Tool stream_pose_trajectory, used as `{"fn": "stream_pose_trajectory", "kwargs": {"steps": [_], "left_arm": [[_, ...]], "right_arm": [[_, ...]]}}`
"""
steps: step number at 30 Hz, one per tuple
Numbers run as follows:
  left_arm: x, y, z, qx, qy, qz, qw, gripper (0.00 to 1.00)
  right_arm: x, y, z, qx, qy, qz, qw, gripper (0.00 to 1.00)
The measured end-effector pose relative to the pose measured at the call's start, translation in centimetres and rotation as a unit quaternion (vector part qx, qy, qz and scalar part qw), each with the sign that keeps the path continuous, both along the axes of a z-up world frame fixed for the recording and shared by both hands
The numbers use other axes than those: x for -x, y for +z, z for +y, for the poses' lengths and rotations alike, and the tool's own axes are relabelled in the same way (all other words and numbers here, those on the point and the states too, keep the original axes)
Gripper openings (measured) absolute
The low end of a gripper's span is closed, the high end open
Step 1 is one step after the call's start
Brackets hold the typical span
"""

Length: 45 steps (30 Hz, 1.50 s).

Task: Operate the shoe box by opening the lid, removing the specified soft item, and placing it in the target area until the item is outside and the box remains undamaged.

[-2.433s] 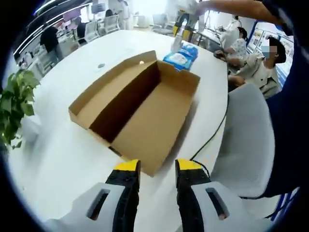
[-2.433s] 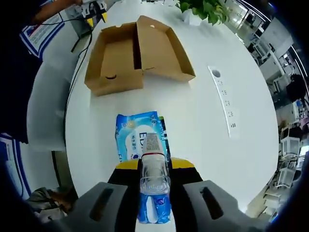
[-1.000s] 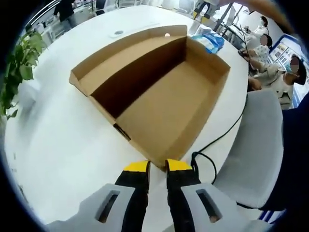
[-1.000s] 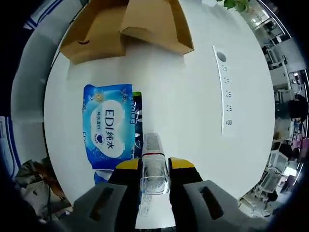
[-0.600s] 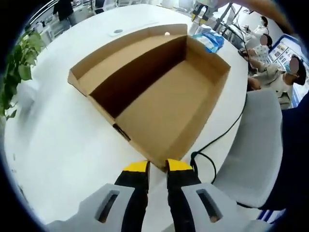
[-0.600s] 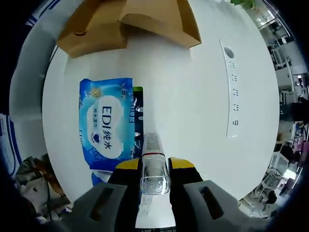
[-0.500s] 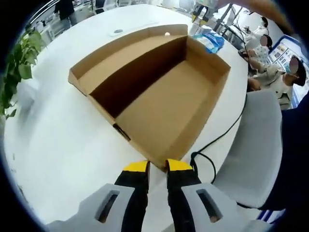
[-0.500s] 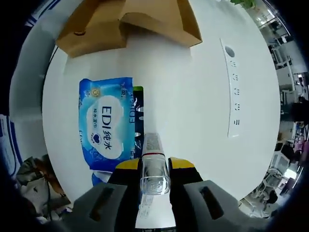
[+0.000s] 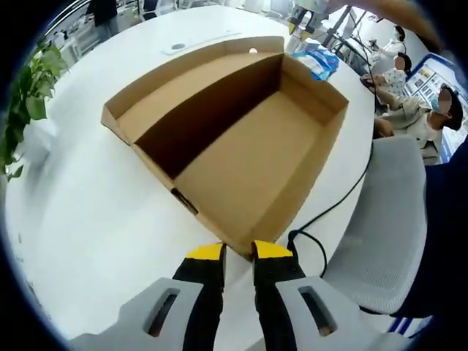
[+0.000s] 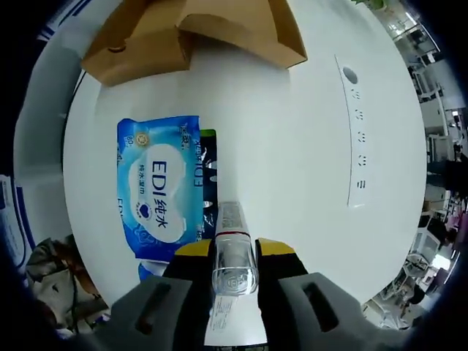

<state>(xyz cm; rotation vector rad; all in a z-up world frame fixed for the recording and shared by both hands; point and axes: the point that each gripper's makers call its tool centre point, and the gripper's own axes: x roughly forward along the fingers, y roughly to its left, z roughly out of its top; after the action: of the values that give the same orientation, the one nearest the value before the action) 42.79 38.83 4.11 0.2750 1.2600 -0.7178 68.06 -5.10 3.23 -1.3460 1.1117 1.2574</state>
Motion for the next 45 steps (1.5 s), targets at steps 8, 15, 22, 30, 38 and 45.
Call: {"fn": "stream_pose_trajectory", "kwargs": {"steps": [8, 15, 22, 30, 38, 45], "left_arm": [[0.0, 0.0, 0.0, 0.001, 0.001, 0.002, 1.0000, 0.12], [-0.1, 0.0, 0.0, 0.001, 0.002, 0.001, 1.0000, 0.12], [-0.1, 0.0, 0.0, -0.001, -0.001, 0.003, 1.0000, 0.12], [-0.1, 0.0, -0.1, -0.003, -0.003, 0.005, 1.0000, 0.12], [0.0, 0.1, -0.1, -0.002, -0.004, 0.000, 1.0000, 0.12], [0.0, 0.1, -0.1, -0.001, 0.000, -0.004, 1.0000, 0.12]], "right_arm": [[0.6, -0.2, 0.3, -0.004, -0.005, 0.011, 0.9999, 0.23], [0.3, -0.2, 0.3, -0.010, -0.012, 0.011, 0.9998, 0.25], [-0.1, 0.3, 0.3, -0.022, -0.020, 0.007, 0.9995, 0.28], [-0.4, 2.9, 1.3, -0.071, -0.047, -0.012, 0.9963, 0.32], [-0.5, 7.9, 4.5, -0.166, -0.084, -0.057, 0.9810, 0.30], [1.0, 9.3, 8.1, -0.211, -0.096, -0.076, 0.9698, 0.26]]}}
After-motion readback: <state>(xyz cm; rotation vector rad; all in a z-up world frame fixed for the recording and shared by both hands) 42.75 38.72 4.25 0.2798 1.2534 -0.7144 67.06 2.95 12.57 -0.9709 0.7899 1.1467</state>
